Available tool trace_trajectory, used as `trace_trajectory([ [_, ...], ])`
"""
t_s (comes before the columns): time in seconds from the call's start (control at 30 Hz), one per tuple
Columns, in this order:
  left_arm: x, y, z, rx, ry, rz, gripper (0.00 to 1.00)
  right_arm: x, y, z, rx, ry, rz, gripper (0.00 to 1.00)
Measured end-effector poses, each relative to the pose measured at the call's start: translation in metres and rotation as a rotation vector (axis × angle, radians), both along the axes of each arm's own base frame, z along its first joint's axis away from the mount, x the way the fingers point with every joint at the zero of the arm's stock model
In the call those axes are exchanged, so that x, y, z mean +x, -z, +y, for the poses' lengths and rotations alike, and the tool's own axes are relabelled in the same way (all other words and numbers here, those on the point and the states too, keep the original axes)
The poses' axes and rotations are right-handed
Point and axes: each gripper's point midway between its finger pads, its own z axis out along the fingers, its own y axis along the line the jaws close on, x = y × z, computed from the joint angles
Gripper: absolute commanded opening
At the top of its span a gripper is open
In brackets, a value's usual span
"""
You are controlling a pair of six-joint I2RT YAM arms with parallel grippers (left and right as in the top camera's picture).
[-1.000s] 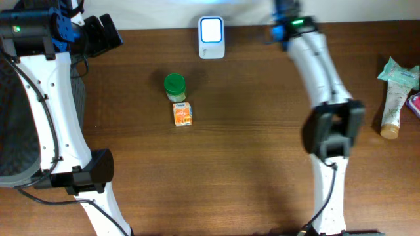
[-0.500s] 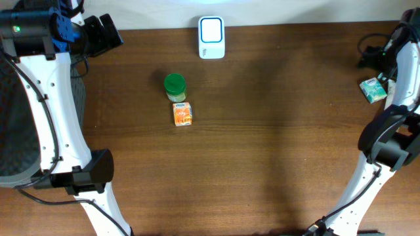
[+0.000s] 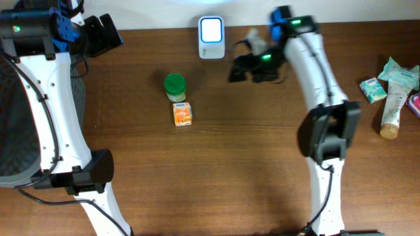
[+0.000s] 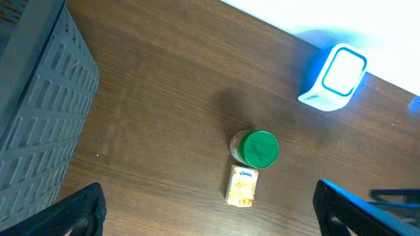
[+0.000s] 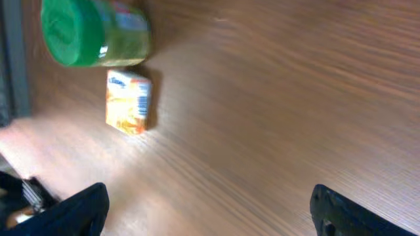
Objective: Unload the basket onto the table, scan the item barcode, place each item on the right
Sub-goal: 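Reach the right gripper to the green Knorr bottle and grasp it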
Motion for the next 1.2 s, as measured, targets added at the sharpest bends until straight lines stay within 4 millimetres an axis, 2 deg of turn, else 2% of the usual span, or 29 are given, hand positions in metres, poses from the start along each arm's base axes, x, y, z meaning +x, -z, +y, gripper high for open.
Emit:
trace_trajectory([
  [0.07,0.0,0.0,0.0,0.0,0.0,0.0,0.99,0.005,0.004,0.036,-0.077,-0.002,-0.075,0.99],
  [0.13,0.0,0.0,0.0,0.0,0.001,0.0,0.99,0.015,0.001,0.073,-0.091,-0.007,-0.182,0.99],
  [0.17,0.0,0.0,0.0,0.0,0.0,0.0,0.99,0.027,-0.007,0.093,-0.07,-0.007,-0.267,0.99],
  [0.27,0.0,0.0,0.0,0.0,0.001,0.0,0.99,0.039,-0.024,0.136,-0.018,-0.027,-0.411,0.99],
  [0.47,0.0,0.0,0.0,0.0,0.0,0.0,0.99,0.04,-0.035,0.179,-0.054,-0.012,-0.554,0.99],
  [0.57,0.0,0.0,0.0,0.0,0.0,0.0,0.99,0.036,-0.024,0.186,-0.055,0.047,-0.512,0.99],
  [0.67,0.0,0.0,0.0,0.0,0.0,0.0,0.99,0.039,0.005,0.183,-0.076,0.135,-0.433,0.99],
  [0.77,0.0,0.0,0.0,0.0,0.0,0.0,0.99,0.034,0.019,0.178,-0.096,0.178,-0.37,0.99],
  [0.93,0.0,0.0,0.0,0.0,0.0,0.0,0.99,0.03,0.023,0.18,-0.086,0.255,-0.319,0.99],
  [1.07,0.0,0.0,0.0,0.0,0.0,0.0,0.99,0.019,0.04,0.184,-0.137,0.322,-0.293,0.98],
  [1.2,0.0,0.0,0.0,0.0,0.0,0.0,0.99,0.016,0.05,0.183,-0.156,0.346,-0.281,0.87],
])
